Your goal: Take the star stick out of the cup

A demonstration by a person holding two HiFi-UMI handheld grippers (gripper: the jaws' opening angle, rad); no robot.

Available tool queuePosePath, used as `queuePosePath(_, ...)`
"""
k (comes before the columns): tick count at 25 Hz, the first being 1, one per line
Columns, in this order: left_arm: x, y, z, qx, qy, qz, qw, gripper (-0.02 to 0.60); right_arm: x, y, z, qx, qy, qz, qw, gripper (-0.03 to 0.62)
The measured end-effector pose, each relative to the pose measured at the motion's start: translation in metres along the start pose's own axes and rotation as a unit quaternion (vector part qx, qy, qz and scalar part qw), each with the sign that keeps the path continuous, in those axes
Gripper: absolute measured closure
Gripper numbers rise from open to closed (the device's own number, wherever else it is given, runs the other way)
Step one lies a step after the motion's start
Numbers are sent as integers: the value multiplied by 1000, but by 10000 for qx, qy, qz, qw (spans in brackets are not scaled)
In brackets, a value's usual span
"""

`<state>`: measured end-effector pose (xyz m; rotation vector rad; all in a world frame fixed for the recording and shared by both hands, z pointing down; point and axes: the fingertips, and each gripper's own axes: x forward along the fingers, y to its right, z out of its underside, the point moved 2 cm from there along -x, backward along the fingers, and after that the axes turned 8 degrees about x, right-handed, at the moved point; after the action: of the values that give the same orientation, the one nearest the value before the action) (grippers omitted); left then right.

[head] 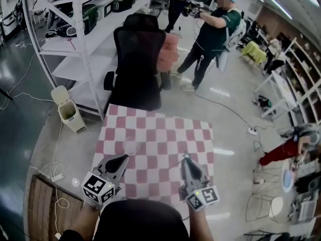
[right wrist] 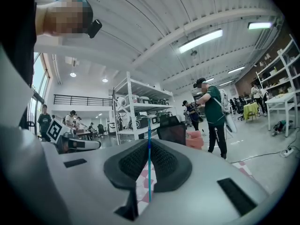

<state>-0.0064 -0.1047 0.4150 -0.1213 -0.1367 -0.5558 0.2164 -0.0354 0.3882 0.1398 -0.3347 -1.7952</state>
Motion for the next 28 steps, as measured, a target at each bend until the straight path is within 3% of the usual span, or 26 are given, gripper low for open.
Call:
queuePosePath(10, 34, 11, -3, 90, -28, 280, 9996, 541, -6, 17, 5, 86, -8, 185, 9998, 566)
queuePosePath(28, 49, 18, -7, 136, -47, 334, 9993, 541, 0, 27, 2, 18, -38, 184, 9998, 567)
